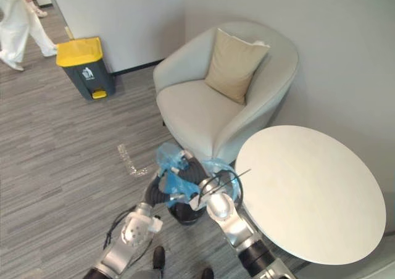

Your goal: Gather rubbish on tea table into small bin, then transfer packed bag to large trash can.

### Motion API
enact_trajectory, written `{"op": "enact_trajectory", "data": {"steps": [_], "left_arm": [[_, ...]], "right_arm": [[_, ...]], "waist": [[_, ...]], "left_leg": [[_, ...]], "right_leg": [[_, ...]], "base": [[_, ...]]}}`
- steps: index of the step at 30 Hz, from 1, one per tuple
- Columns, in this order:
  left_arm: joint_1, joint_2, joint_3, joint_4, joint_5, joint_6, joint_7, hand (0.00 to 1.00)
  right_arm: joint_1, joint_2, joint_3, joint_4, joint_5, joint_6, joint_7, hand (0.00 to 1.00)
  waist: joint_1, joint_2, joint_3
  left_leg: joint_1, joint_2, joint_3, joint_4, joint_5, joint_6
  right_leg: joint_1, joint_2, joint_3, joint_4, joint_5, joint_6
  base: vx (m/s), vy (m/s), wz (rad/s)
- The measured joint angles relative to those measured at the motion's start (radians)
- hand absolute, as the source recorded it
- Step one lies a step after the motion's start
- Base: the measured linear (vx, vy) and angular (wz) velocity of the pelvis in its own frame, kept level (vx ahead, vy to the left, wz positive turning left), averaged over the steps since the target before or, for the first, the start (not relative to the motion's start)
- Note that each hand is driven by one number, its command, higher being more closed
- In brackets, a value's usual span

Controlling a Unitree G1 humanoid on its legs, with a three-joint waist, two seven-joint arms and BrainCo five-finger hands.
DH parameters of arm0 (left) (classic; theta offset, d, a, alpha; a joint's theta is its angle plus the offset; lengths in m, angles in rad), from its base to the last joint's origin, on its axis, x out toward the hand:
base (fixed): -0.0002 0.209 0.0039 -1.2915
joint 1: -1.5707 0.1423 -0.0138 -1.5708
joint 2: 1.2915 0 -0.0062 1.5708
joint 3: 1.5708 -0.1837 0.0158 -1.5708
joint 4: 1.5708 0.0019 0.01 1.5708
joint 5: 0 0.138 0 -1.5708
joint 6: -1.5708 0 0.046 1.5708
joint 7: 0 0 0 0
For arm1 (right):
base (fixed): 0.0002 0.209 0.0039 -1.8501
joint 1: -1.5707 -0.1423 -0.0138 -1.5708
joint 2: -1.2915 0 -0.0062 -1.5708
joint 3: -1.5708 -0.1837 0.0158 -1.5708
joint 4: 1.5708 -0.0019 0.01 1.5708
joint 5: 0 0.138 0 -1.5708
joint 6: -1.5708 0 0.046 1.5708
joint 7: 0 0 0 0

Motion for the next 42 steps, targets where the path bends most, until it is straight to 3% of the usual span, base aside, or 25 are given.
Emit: {"op": "enact_trajectory", "data": {"steps": [9,24,25,31,42], "left_arm": [[0.0,0.006,-0.075,-0.037,0.102,-0.01,-0.029,0.0],[0.028,0.037,-0.12,-0.029,0.094,-0.034,-0.071,0.0],[0.035,0.037,-0.12,-0.019,0.078,-0.048,-0.072,1.0],[-0.018,0.025,-0.138,0.127,-0.001,-0.034,-0.09,1.0],[-0.086,0.004,-0.107,0.18,-0.16,-0.008,-0.064,1.0]], "right_arm": [[-0.013,0.011,0.054,-0.025,0.038,0.0,0.026,1.0],[-0.057,0.008,0.119,-0.094,0.145,0.0,0.072,1.0],[-0.059,0.008,0.12,-0.094,0.161,0.0,0.073,1.0],[-0.087,0.007,0.147,-0.093,0.197,0.004,0.081,1.0],[-0.078,0.009,0.111,0.026,0.223,-0.002,0.098,1.0]], "waist": [[0.0,-0.001,-0.008],[-0.002,-0.017,-0.02],[-0.002,-0.017,-0.02],[-0.01,-0.021,-0.022],[-0.038,-0.023,-0.024]], "left_leg": [[0.005,-0.001,0.0,0.0,0.001,-0.001],[0.005,0.0,0.018,0.0,0.001,-0.001],[0.005,0.0,0.02,0.0,0.001,-0.001],[0.001,0.015,0.048,0.0,-0.002,-0.004],[0.005,0.017,0.067,0.0,-0.002,-0.004]], "right_leg": [[-0.003,-0.001,0.001,0.002,0.0,0.001],[-0.012,-0.001,0.02,0.0,0.006,0.004],[-0.013,-0.001,0.022,0.0,0.006,0.005],[-0.022,0.006,0.056,-0.022,0.028,0.001],[-0.017,0.006,0.077,-0.036,0.047,0.001]], "base": [[-0.01,0.001,0.0],[0.0,0.0,-0.03],[0.0,0.0,0.0],[0.01,-0.005,-0.17],[0.01,0.003,-0.06]]}}
